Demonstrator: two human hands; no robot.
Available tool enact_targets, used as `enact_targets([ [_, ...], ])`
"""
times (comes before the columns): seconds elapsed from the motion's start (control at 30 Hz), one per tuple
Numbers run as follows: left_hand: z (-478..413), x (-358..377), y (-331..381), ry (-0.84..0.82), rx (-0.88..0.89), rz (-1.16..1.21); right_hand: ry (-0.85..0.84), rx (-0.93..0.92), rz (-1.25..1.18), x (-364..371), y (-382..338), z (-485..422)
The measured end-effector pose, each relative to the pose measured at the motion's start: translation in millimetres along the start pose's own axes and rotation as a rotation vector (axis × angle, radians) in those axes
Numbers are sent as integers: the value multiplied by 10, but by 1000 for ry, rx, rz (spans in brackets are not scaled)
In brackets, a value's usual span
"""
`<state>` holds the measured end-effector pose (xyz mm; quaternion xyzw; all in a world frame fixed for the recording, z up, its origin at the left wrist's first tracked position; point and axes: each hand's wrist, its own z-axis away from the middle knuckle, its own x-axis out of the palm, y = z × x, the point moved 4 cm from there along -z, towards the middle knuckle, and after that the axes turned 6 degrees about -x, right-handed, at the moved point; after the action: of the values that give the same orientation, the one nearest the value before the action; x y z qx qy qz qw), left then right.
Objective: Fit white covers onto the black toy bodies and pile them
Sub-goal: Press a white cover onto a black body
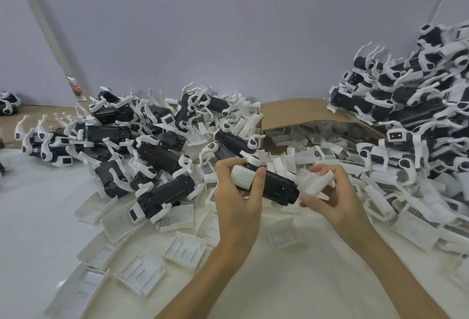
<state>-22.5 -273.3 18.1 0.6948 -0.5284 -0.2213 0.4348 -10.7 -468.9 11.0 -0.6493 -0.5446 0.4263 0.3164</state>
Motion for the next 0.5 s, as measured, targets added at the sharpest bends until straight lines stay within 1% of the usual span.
enact_targets([
  [0.13,-42,-28,-70,22,-133,61,123,-71,5,-21,-111,9],
  [0.2,-36,-23,-83,21,-161,62,152,-91,-6,-18,-151,27],
  [0.4,77,66,-9,-67,-135,58,104,-158,43,129,-261,55],
  [0.5,85,86,-14,-80,-148,62,89,-177,24,137,-273,64],
])
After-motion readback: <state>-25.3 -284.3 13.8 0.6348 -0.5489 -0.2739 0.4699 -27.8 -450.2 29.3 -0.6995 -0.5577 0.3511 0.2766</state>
